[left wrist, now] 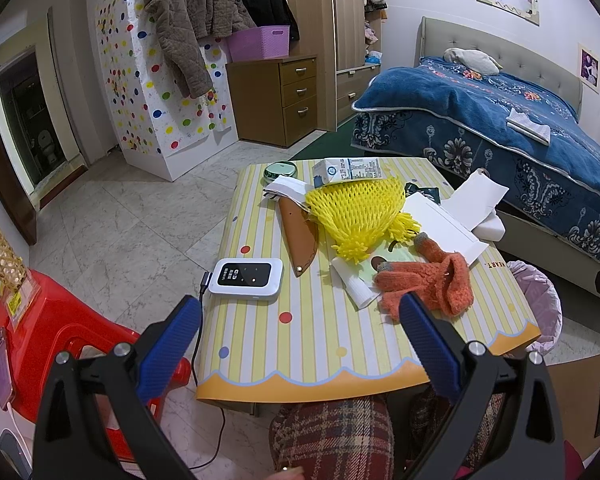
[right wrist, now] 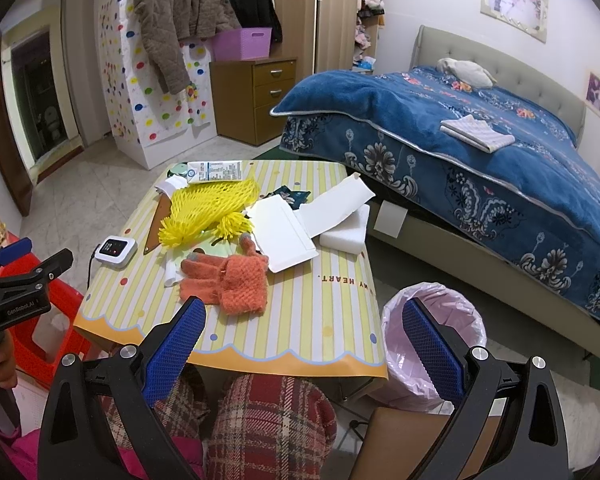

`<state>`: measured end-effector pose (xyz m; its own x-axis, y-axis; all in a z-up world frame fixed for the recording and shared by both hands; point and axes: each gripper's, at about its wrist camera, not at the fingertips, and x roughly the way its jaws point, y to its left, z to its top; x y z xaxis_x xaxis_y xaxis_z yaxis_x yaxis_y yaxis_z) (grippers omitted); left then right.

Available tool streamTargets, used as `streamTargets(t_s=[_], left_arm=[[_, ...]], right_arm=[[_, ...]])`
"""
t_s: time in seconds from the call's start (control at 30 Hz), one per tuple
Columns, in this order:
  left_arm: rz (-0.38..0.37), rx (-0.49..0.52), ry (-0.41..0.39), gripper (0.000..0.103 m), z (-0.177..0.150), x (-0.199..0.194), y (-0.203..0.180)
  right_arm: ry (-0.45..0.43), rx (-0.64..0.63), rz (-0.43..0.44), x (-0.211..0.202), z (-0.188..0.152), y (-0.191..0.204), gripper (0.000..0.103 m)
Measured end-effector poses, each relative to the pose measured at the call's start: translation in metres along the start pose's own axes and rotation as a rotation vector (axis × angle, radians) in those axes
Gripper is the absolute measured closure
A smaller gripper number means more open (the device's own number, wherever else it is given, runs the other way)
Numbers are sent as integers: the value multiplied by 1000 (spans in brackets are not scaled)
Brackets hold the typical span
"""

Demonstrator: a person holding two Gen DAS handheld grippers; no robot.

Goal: Collect trash

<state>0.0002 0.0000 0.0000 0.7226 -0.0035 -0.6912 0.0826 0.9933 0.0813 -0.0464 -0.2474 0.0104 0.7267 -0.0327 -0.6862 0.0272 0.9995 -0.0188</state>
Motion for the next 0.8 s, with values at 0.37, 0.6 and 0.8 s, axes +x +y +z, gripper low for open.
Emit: streamTargets(t_s=[0.37,0.6,0.8], left_arm=[[-1,-1,0,7,0,0,0],[-1,-3,1,7,0,0,0],[-1,-2,1,7,0,0,0]], right_arm=[[1,0,-1,-1,1,0,5],[2,0,-2,-1,1,1,5],[2,0,-1,-1,1,1,5]])
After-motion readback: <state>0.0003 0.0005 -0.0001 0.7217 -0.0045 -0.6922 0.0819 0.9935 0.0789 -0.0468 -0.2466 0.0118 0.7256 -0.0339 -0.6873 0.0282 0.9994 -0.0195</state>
